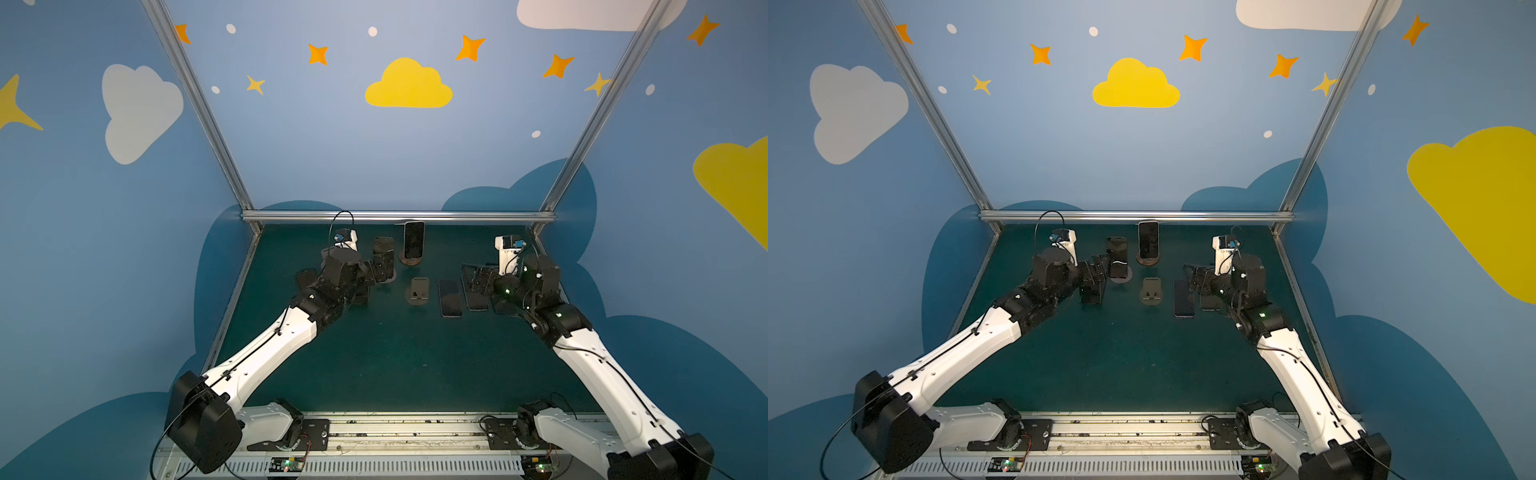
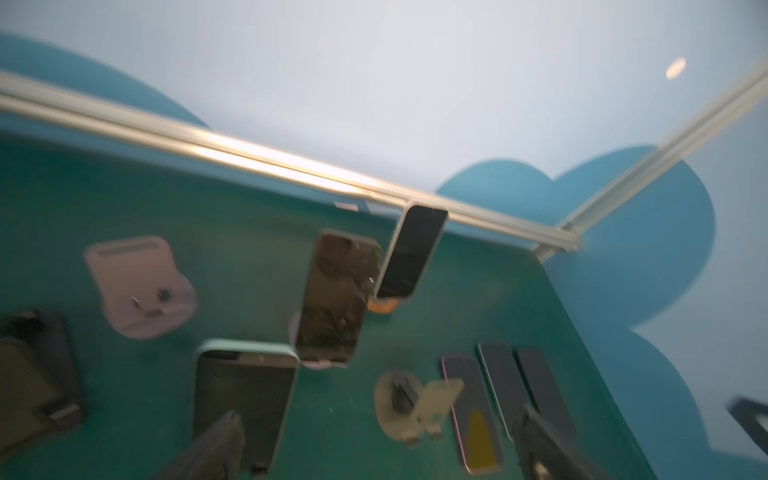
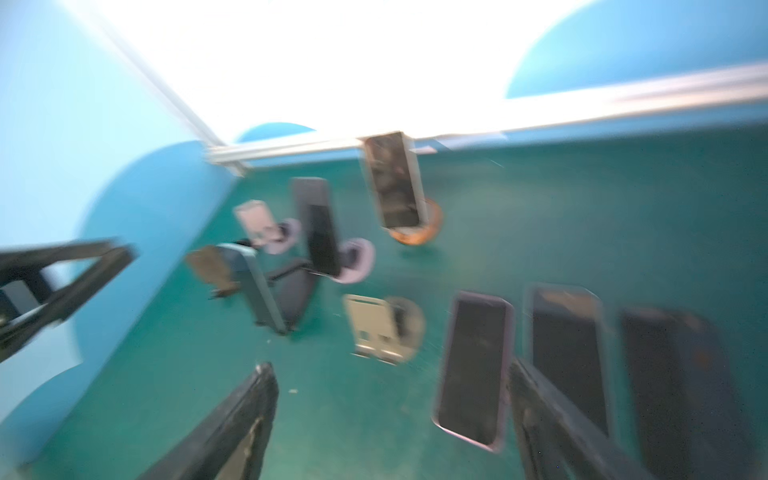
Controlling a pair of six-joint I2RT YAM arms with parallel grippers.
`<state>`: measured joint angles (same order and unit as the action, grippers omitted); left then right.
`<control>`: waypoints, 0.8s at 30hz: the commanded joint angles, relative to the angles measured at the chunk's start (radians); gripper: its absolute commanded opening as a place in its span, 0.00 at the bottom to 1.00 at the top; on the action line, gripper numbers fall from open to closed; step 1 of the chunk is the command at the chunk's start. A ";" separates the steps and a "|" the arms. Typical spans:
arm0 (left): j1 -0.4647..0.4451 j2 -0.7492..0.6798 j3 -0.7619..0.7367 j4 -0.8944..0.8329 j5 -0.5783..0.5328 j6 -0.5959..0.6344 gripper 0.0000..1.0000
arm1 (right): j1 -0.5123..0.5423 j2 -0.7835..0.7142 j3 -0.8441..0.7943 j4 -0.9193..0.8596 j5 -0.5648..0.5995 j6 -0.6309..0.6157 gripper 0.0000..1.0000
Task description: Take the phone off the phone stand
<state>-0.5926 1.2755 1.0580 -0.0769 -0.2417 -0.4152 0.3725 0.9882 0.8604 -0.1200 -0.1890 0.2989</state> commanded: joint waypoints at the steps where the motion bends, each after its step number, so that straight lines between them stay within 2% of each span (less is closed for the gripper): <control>1: -0.032 0.041 0.029 0.038 -0.110 0.020 1.00 | 0.060 -0.055 -0.113 0.118 0.008 -0.014 0.87; 3: -0.051 0.085 0.050 0.038 -0.045 0.038 1.00 | 0.086 -0.091 -0.178 0.172 0.072 0.020 0.87; 5: -0.072 0.141 0.087 0.006 -0.021 0.048 1.00 | 0.095 -0.105 -0.241 0.227 0.081 0.041 0.87; 8: -0.095 0.213 0.134 -0.040 0.027 0.037 1.00 | 0.103 -0.120 -0.259 0.211 0.157 0.057 0.87; 12: -0.126 0.320 0.191 -0.070 0.101 0.017 1.00 | 0.102 -0.131 -0.269 0.144 0.395 0.142 0.87; 15: -0.152 0.422 0.270 -0.131 0.123 -0.002 1.00 | 0.097 -0.112 -0.284 0.128 0.531 0.179 0.88; 21: -0.195 0.626 0.412 -0.202 0.144 -0.064 1.00 | 0.086 -0.074 -0.261 0.073 0.541 0.215 0.88; 24: -0.203 0.703 0.518 -0.318 0.090 -0.090 1.00 | 0.087 -0.066 -0.268 0.067 0.550 0.234 0.88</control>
<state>-0.7895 1.9385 1.5009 -0.2638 -0.1188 -0.4671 0.4614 0.9161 0.5896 -0.0273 0.3149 0.4938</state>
